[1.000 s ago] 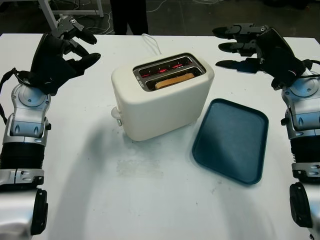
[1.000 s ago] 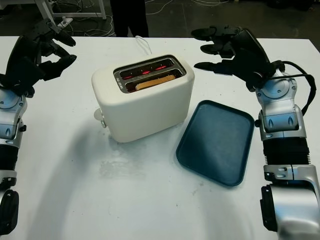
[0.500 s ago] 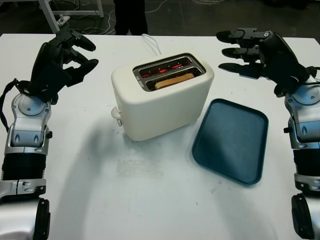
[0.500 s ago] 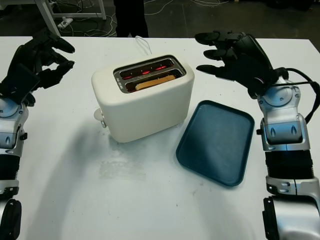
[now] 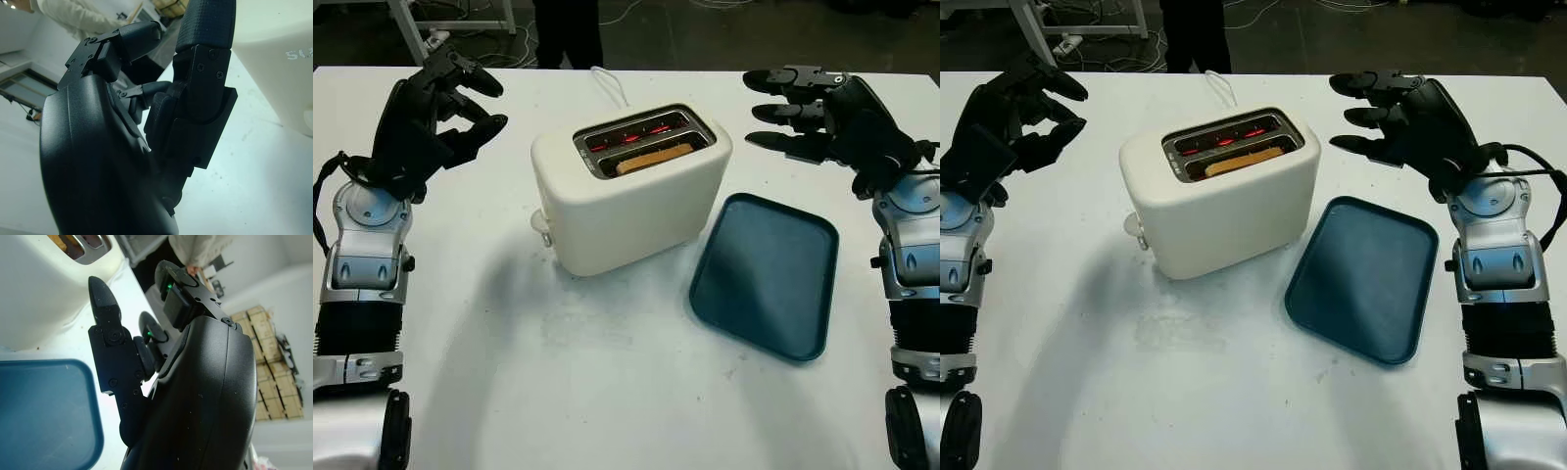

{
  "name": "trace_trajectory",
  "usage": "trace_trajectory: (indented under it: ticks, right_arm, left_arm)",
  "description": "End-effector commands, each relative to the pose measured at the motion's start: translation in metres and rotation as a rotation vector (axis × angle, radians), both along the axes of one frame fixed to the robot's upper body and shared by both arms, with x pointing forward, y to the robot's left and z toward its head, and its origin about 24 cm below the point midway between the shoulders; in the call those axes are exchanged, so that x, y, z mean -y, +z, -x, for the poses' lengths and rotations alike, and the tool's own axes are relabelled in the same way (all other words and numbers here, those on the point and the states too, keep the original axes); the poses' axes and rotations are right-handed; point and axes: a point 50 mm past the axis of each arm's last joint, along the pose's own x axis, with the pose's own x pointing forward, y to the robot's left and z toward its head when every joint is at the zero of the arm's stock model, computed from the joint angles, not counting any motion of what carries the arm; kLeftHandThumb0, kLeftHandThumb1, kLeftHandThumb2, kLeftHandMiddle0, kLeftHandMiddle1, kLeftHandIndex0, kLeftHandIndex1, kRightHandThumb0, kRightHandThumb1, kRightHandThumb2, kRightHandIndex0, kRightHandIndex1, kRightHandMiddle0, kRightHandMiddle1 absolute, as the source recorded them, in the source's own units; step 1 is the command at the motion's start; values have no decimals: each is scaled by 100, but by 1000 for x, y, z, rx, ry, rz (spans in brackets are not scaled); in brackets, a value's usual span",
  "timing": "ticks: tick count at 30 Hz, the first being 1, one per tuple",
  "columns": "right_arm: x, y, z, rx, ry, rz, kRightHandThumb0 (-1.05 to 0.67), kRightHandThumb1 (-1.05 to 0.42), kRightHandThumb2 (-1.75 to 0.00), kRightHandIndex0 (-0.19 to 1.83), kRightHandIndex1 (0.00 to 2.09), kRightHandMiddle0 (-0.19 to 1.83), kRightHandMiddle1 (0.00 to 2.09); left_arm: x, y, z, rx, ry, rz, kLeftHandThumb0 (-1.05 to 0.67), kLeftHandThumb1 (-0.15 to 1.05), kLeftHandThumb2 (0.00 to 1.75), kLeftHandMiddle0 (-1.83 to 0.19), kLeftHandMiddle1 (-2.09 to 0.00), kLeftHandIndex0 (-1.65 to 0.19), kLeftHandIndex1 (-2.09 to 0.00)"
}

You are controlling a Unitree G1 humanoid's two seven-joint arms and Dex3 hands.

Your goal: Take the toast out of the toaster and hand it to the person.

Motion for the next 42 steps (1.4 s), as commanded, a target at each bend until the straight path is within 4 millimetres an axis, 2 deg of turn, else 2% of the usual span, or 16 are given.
trace_trajectory:
  ticks: [1, 42]
  right_arm:
    - [-1, 1, 1, 8, -4, -3, -41, -89, 0, 62, 0, 56, 0]
    - [-5, 4, 0, 20, 8, -6, -34, -88, 0, 64, 1, 59, 0]
  left_arm:
    - [0, 0, 2, -1, -7, 11, -105, 92, 24, -28, -150, -29, -140]
    - [0, 4, 1, 0, -14, 44, -105, 92, 21, -29, -148, -32, -137]
